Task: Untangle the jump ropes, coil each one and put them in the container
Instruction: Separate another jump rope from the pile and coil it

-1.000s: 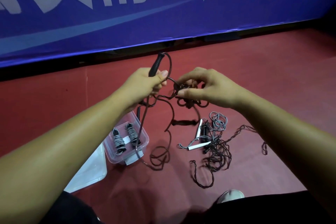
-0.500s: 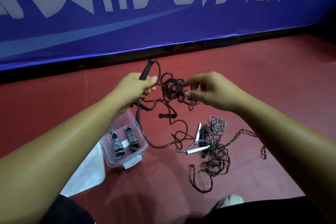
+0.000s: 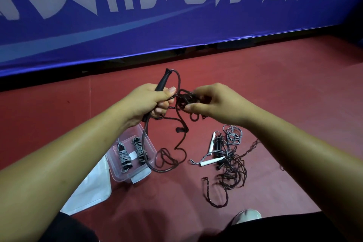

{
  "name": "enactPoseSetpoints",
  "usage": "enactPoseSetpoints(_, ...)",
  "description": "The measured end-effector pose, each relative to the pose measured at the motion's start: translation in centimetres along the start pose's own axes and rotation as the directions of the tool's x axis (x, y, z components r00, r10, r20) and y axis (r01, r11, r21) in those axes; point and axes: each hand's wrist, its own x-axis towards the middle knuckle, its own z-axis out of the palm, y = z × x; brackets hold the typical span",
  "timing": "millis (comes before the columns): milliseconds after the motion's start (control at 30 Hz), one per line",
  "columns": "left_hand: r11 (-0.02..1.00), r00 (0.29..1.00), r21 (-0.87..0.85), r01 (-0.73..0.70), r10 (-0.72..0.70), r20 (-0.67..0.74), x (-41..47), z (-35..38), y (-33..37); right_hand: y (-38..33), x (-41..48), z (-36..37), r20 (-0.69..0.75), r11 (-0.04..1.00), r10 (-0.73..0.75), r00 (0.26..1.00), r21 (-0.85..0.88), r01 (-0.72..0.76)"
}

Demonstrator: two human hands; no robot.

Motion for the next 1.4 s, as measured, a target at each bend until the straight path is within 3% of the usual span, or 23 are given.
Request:
enactPoseSetpoints(100,0.997,0.997,-0.038,0.073,-0.074,-0.021,0.3,-0.2,-0.2,0.2,-0.4,-0.5,-0.069,0.965,0.090,0.994,0.254,-0.070)
enactPoseSetpoints(233,0.972,0.972,-0.013,0.235,-0.235,-0.008,0.6,0.3,-1.1,0.4,-0.6,-0.8,-0.111,0.872,0.247,0.962,0.459,-0.171)
enactPoseSetpoints(333,0.887,0.959,0.369,0.278,-0.278,-0.055,0.8,-0.2,-2.3,0.4,-0.3,-1.3,-0.138,0.792,0.308,0.941,0.586,-0.173)
enactPoseSetpoints(400,0.806,0.975,0.557,0.200,-0.108,-0.194,1.0,-0.5,-2.0,0.4,-0.2,-1.5,-0.129,0.763,0.321,0.938,0.622,-0.176)
enactPoseSetpoints(467,0.913,0.979,0.408,-0.017,0.098,-0.178,0.4,-0.2,-0.6,0.2,-0.3,-1.4,-0.107,0.741,0.314,0.943,0.649,-0.173)
enactPoseSetpoints(533,0.988,0.990,0.079,-0.136,0.139,-0.032,-0.3,0.8,0.8,-0.3,-0.1,-0.9,-0.059,0.700,0.299,0.952,0.692,-0.177)
enactPoseSetpoints(567,0.988,0.988,0.009,-0.151,0.150,0.043,-0.6,1.3,1.1,-0.6,0.0,-0.7,-0.027,0.671,0.286,0.958,0.719,-0.181)
enactPoseSetpoints(667,0.952,0.969,0.184,-0.246,0.237,0.071,-0.9,1.9,0.8,-0.7,0.1,-0.4,0.067,0.621,0.238,0.969,0.757,-0.204)
enactPoseSetpoints(800,0.971,0.973,0.055,-0.232,0.232,0.011,-1.1,1.7,1.2,-0.3,0.1,-1.0,0.097,0.576,0.209,0.973,0.792,-0.202)
enactPoseSetpoints(1000,0.951,0.966,0.193,-0.240,0.254,-0.049,-1.4,2.8,1.6,-0.3,0.2,-0.9,0.015,0.792,0.148,0.989,0.597,-0.127)
enactPoseSetpoints(1133,0.962,0.955,0.155,-0.226,0.250,-0.158,-1.1,2.2,1.8,-0.9,0.2,-0.7,0.057,0.709,0.162,0.985,0.688,-0.156)
enactPoseSetpoints(1233,0.964,0.964,0.156,-0.214,0.235,-0.126,-1.1,1.8,1.8,-0.8,0.2,-0.4,0.056,0.694,0.219,0.974,0.693,-0.196)
enactPoseSetpoints(1400,0.955,0.986,0.286,-0.085,0.121,-0.112,-0.8,0.4,1.3,-0.3,0.2,-0.7,-0.186,0.803,0.319,0.929,0.574,-0.161)
